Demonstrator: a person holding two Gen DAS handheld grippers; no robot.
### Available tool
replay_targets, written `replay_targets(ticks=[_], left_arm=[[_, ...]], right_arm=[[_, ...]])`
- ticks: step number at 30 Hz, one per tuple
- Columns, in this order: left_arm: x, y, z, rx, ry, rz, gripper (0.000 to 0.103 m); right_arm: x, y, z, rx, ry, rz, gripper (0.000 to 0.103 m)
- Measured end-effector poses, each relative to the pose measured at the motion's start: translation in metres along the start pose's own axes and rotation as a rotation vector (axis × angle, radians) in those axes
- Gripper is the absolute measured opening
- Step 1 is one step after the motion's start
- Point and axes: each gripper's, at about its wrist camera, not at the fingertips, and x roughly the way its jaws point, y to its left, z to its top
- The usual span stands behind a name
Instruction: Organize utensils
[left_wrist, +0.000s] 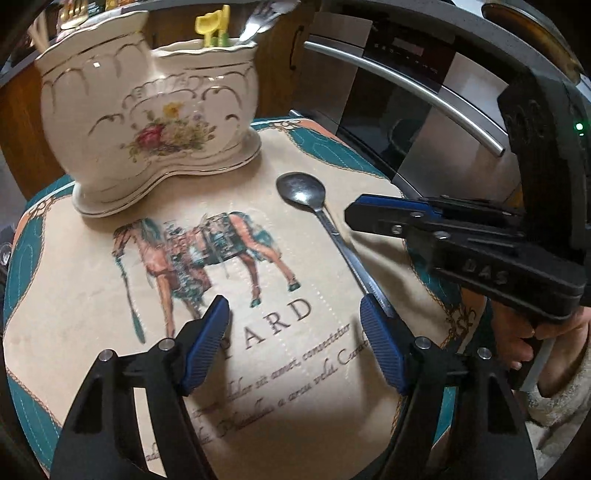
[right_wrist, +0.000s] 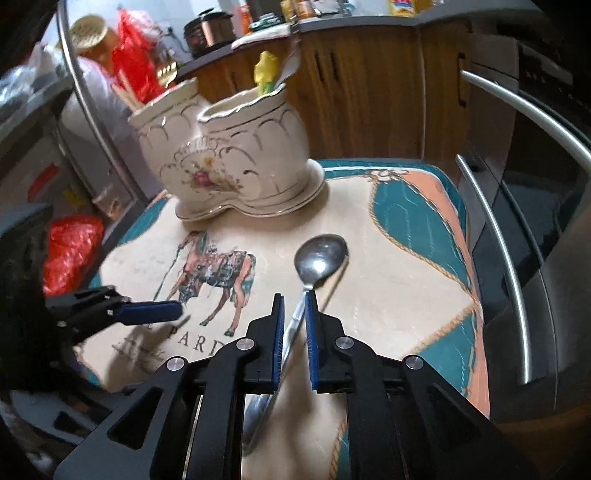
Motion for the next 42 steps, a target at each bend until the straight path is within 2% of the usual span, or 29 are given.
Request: replay_targets(ticks=[7,17,20,22,30,36,39,40,42], left_arm=[[-0.013,0.008,-0.007,-0.005,-0.014,-0.018,0.073],[-0.037,0.013,-0.016,-0.008,-0.043,-0.061,0.073],[-0.043,0.012,-0.018,-0.006,-0.050,-0.067,0.073],[-0.045,0.013,-0.020,-0.007,-0.051,-0.068,0.073],[-0.035,0.010,-0.017,0.002,-0.035,-0.057,0.073],[-0.011,-0.008,-0.001,0.044,-0.012,-0.053,0.073],[0.004,-0.022,0.008,0.074,0.013,-0.061,0.063],[0.010,-0.030,0.013,0.093,0.025,-0.067,0.055],[0.021,-0.045,0.020,0.138,0.040,-0.065,0.051]], right_arm=[[0.023,0.006,0.005,0.000,0.060,-0.069,0.013],[0.043,0.011,0.014,0.017,0.063,-0.167,0.018],[0.046,0.018,0.013,-0.016,0.051,-0.204,0.011],[0.046,0.021,0.013,-0.026,0.048,-0.202,0.006],[0.025,0.018,0.008,0.022,0.009,-0.089,0.006],[-0.008,-0.011,0.011,0.115,-0.064,-0.044,0.006],[-0.018,-0.028,0.009,0.145,-0.088,-0.057,0.006],[-0.020,-0.033,0.010,0.153,-0.093,-0.060,0.006],[-0.026,-0.039,0.008,0.161,-0.103,-0.067,0.006]])
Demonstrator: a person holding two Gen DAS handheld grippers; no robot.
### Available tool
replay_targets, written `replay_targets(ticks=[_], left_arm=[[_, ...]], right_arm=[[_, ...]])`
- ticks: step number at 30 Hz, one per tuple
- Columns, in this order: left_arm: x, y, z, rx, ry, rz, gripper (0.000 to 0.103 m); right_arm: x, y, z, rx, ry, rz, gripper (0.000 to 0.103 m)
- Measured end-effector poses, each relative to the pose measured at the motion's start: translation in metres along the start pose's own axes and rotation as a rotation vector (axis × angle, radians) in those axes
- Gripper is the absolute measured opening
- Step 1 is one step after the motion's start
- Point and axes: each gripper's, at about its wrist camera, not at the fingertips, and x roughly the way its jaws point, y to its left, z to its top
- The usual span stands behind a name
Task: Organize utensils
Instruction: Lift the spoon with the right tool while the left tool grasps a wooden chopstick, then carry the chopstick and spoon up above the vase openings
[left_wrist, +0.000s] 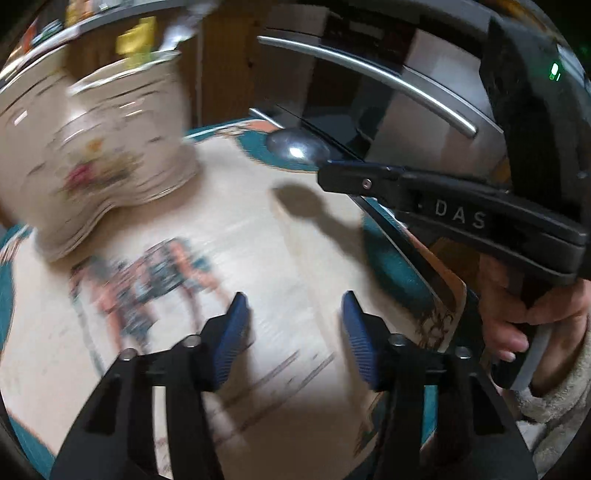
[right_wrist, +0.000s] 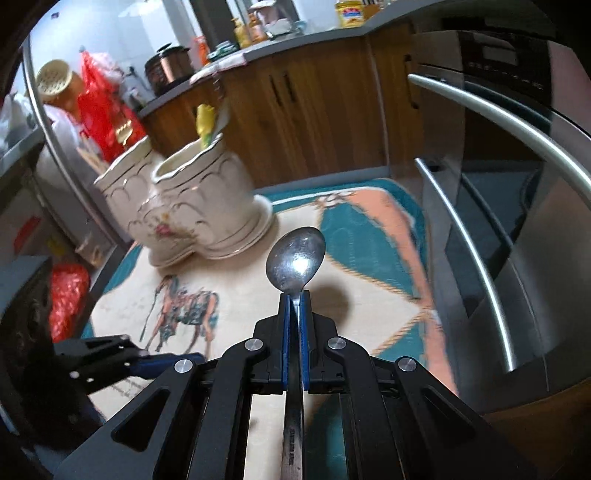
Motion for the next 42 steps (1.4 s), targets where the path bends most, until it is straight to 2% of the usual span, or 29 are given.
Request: replay_targets(ticks=[2,6,11,17,20,27,31,37,42], left_arm=[[0.007,-0.008,0.006,0.029,0.010,0.004,0.041],[0.023,-0.016,0.014,0.067,0.040,0.071,0.035],[0.029,-0.016,0.015,0.084,0.026,0.154,0.006],[0.024,-0.013,0.007,0.094,-0.028,0.162,0.006],[0.005,-0.006,0.001,0.091,-0.071,0.172,0.006],[-0.065,0.022,-0.012,0.029,-0.216,0.155,0.006],[-0.115,0.034,-0.018,0.005,-0.357,0.159,0.006],[-0.170,0.066,0.002,-0.051,-0.554,0.213,0.006],[-0.186,0.096,0.037,-0.112,-0.698,0.259,0.006]], right_arm=[[-0.003,-0.004,-0.001,0.002,-0.006,-0.001,0.006],[-0.008,-0.009,-0.001,0.001,-0.012,0.011,0.006],[-0.012,-0.011,0.000,0.005,-0.021,0.022,0.005],[-0.011,-0.008,-0.001,-0.010,-0.022,0.014,0.003],[-0.010,-0.006,-0.001,-0.006,-0.023,0.030,0.003],[-0.013,0.011,0.002,-0.023,-0.056,0.094,0.003],[-0.022,0.026,0.007,-0.041,-0.113,0.128,0.003],[-0.044,0.055,0.031,-0.109,-0.276,0.116,0.003],[-0.049,0.079,0.066,-0.156,-0.383,0.126,0.003]])
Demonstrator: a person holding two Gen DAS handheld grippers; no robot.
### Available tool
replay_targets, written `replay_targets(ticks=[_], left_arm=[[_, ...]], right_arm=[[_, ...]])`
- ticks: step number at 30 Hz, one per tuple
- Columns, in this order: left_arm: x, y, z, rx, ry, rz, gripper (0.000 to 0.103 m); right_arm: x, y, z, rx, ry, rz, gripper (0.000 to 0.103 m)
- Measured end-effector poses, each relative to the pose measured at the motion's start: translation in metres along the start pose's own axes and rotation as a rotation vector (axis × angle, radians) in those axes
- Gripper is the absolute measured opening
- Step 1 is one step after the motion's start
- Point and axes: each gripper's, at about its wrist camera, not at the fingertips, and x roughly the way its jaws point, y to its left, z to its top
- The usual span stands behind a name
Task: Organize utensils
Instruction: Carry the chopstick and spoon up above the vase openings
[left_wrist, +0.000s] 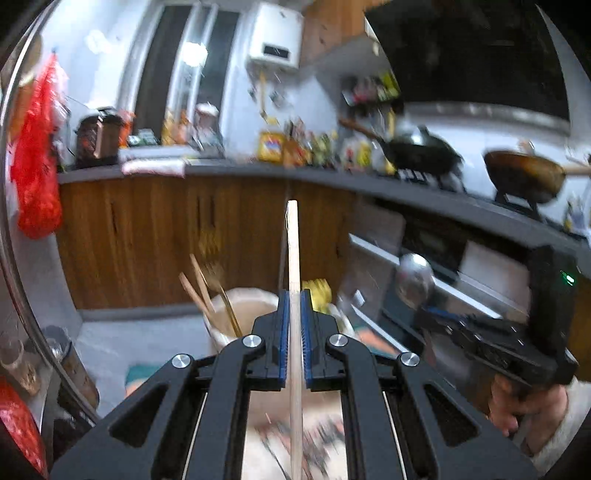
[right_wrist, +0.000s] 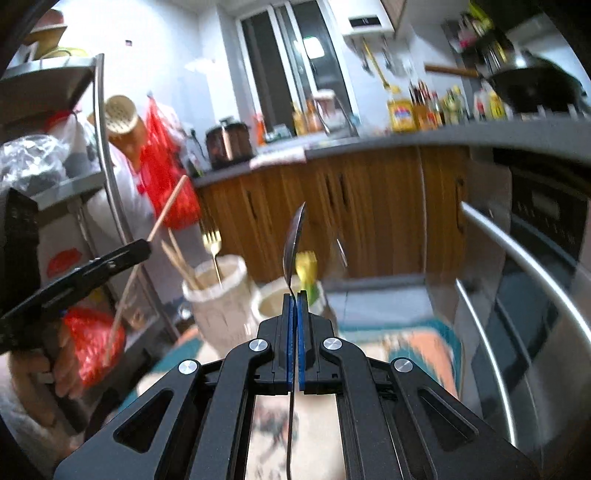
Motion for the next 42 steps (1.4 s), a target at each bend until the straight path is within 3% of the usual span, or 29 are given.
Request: replay_targets(ticks=[10,16,23,35,42], left_arm=[[0.046,0.020,0.037,-0.045,-0.166,0.041,0.006],[0.072,0.020,0.035,-0.002,-0.185,0.116,0.006],[0.085,0.019,0.023,0.026,-0.197,0.138,0.006],[0.068,0.015,0.007,0.074,-0.153,0.112,0.006],[0.053,0.022,-0.005,0.035,-0.008,0.059,0.006]], right_arm=[[0.057,0.003,0.045,-0.057,-0.213,-0.039,0.003],[0.080,-0.003,0.050,-0.028,-0.240,-0.023,0.003],[0.101,-0.004,0.040,-0.039,-0.240,-0.040,0.003],[0.097,0.002,0.023,-0.090,-0.182,-0.033,0.003],[0.083,0.006,0.007,-0.122,-0.103,-0.018,0.003]])
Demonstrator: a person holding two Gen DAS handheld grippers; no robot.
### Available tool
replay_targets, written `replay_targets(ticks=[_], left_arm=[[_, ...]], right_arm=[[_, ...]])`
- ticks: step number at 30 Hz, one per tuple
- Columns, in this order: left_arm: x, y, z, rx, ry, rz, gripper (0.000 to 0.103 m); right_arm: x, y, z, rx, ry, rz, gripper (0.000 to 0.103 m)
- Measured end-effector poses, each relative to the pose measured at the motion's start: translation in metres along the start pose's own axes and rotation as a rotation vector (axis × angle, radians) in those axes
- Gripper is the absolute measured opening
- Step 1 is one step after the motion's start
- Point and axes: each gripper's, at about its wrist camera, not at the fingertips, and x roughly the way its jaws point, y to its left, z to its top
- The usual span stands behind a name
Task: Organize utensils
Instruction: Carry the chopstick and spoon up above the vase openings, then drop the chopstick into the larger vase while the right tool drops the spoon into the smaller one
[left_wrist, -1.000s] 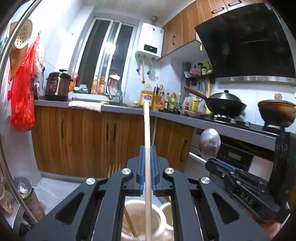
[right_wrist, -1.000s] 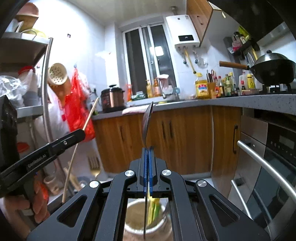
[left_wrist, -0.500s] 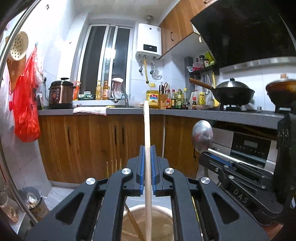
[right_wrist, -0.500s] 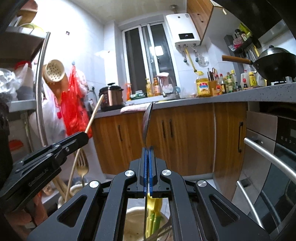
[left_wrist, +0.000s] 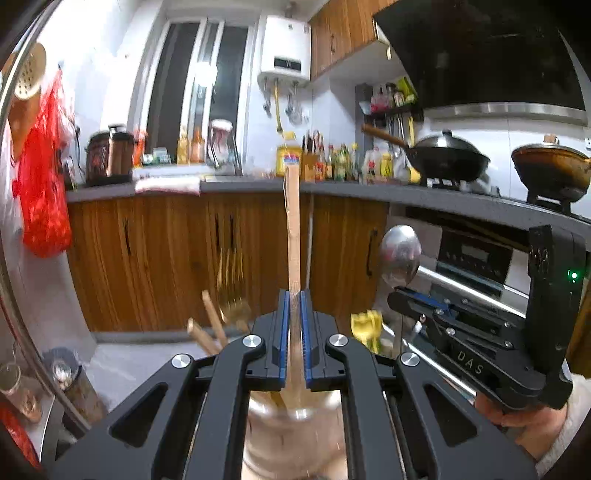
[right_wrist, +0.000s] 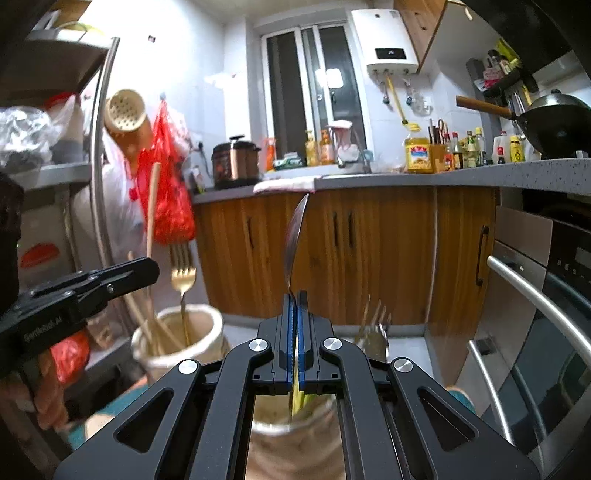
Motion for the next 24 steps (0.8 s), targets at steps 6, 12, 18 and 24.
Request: replay_targets(ticks=[6,12,18,24], left_arm=[[-0.002,0.006,-0.007,-0.066,0.124,-0.044,0.006],[-0.004,0.004,-0.013,-0.058,0.153,-0.033,0.006],[-0.004,0.002,-0.014,-0.056,0.161,-0.030,0.022],[-0.011,-0.002,-0.010,-0.044,0.142,-0.018,0.046]], right_arm=[[-0.007,-0.004,-0.005,0.046,0.084,0.032,0.003],[-0.004,-0.006,-0.011,0.074,0.137,0.032,0.003],[0.004,-0.008,-0.015,0.095,0.193,0.025,0.003],[0.003,-0.014,-0.016,0.122,0.203,0.021,0.004]])
